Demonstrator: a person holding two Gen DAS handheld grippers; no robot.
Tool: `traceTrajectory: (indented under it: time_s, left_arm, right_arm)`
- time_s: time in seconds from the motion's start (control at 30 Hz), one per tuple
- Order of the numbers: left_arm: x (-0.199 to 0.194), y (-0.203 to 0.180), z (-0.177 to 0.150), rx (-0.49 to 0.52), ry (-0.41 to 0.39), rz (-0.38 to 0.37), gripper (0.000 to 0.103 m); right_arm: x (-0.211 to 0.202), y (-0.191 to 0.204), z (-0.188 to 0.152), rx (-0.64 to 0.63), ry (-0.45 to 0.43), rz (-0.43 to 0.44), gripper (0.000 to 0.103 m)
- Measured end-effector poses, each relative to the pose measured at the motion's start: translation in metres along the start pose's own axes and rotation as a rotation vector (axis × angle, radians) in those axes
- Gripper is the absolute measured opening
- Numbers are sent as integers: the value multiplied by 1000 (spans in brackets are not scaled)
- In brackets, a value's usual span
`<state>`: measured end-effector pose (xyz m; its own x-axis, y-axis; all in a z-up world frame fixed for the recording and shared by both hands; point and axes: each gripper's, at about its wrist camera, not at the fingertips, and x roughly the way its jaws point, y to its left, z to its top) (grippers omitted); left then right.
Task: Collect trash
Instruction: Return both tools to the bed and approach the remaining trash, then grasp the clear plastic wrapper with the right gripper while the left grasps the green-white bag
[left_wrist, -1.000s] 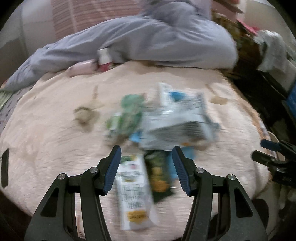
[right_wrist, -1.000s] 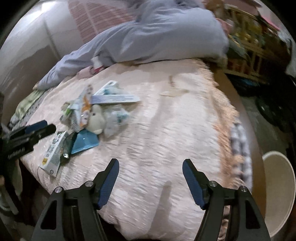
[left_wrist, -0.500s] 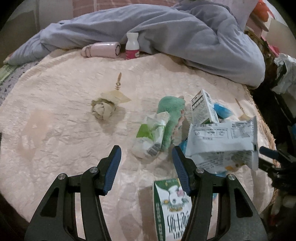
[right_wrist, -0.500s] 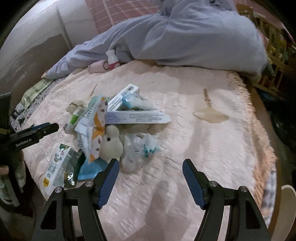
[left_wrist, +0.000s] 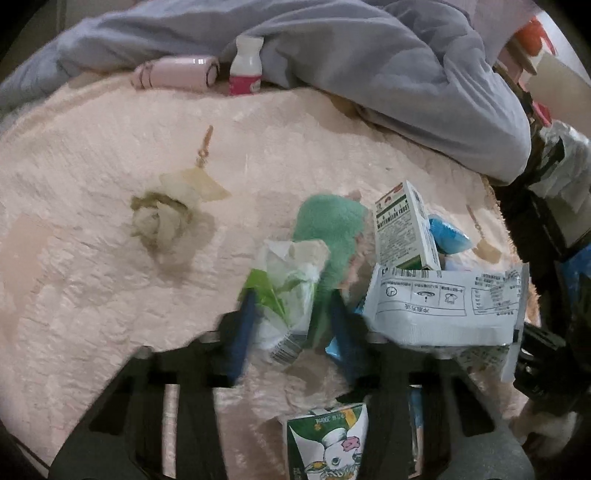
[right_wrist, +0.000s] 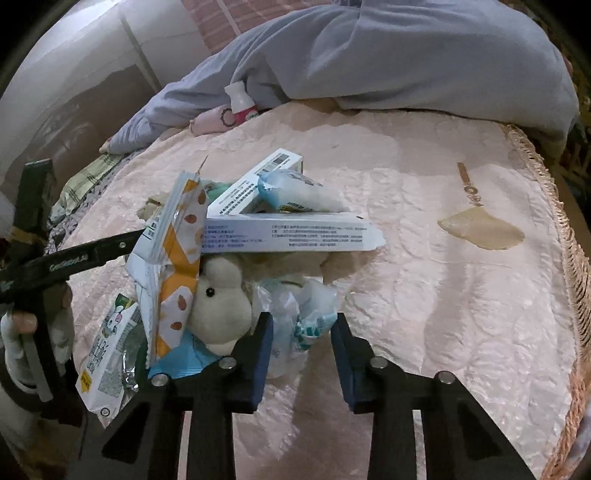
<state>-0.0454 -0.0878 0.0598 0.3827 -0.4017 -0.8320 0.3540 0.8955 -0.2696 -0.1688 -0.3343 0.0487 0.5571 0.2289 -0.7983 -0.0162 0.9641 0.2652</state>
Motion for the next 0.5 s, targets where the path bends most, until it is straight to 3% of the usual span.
traceTrajectory:
  time_s: [0.1, 0.5]
  left_arm:
    - [-5, 6, -1, -22, -5, 2, 17]
    - [-63, -1, -12, 12, -81, -19, 14]
  right_arm:
    - [-11, -2, -4, -10, -20, -7, 18]
    - [-79, -12, -35, 24, -113, -45, 17]
